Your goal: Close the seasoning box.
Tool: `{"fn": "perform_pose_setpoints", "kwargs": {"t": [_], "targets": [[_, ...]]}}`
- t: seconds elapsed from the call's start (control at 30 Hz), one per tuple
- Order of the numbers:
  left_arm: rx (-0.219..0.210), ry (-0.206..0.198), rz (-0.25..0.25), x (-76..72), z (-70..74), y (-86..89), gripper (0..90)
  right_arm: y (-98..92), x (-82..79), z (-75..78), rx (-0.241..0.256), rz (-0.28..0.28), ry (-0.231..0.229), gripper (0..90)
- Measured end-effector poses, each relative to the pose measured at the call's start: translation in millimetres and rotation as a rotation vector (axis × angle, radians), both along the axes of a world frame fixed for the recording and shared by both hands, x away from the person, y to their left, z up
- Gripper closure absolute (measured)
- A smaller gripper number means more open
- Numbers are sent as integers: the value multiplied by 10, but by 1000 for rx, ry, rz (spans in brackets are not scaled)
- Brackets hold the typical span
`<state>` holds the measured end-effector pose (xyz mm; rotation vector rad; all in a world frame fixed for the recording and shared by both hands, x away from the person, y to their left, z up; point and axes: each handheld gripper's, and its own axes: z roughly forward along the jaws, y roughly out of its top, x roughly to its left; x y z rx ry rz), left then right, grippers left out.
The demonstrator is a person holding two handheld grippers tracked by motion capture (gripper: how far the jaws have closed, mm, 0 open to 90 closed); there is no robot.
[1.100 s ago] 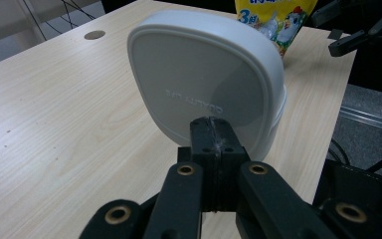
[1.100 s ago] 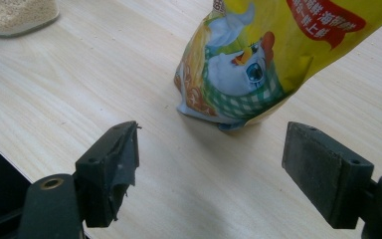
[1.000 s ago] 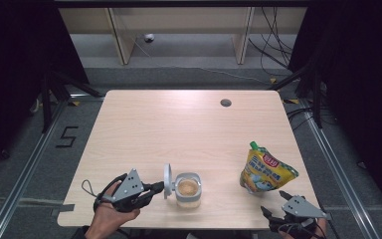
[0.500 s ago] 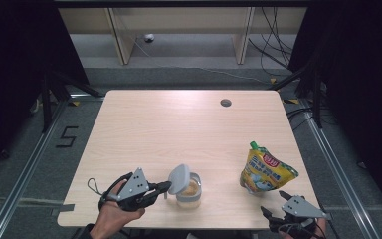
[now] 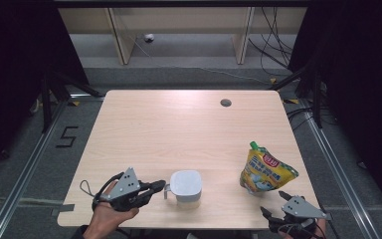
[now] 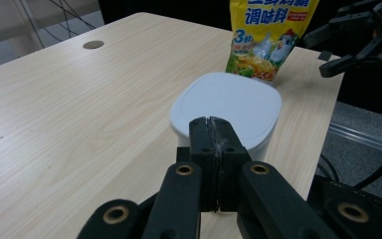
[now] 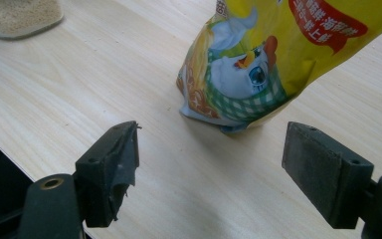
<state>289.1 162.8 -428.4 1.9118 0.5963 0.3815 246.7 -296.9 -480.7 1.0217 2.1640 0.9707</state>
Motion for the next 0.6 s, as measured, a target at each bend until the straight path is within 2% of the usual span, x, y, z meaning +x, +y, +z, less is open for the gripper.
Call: {"fn": "perform_pose_setpoints", "kwargs": {"t": [0.07, 0.17, 0.2, 0.23, 0.27, 0.3, 0.33, 0.4, 0.47, 0.5, 0.53, 0.6], "targets": [[-6, -3, 2, 3, -32, 59, 875, 7, -4, -2, 12, 1, 15, 232], [-16, 5, 6, -11, -74, 119, 844, 4, -6, -1, -1, -7, 5, 232], [-19, 20, 2, -20, -102, 143, 825, 5, -7, -2, -1, -7, 6, 231], [-21, 28, 19, -36, -127, 155, 808, 8, -8, -4, -5, -9, 3, 231], [-8, 20, 5, -31, -148, 181, 793, 4, -5, -6, -19, -5, -12, 230], [-36, 43, 15, -45, -176, 181, 773, 7, -11, -7, -17, -4, -7, 231], [-33, 41, 12, -47, -195, 204, 754, 9, -14, -8, -16, -1, -3, 231], [-47, 56, 23, -58, -231, 241, 662, 6, -20, -5, -18, -1, -11, 231], [-34, 51, 18, -57, -255, 274, 566, 5, -22, -6, -17, -2, -10, 231], [-32, 67, 30, -78, -275, 286, 539, 6, -22, -8, -16, -3, -9, 231], [-20, 47, 19, -70, -286, 301, 504, 7, -21, -9, -15, -2, -8, 230], [-5, 63, 34, -92, -317, 322, 430, 7, -21, -8, -17, -1, -9, 231]]}}
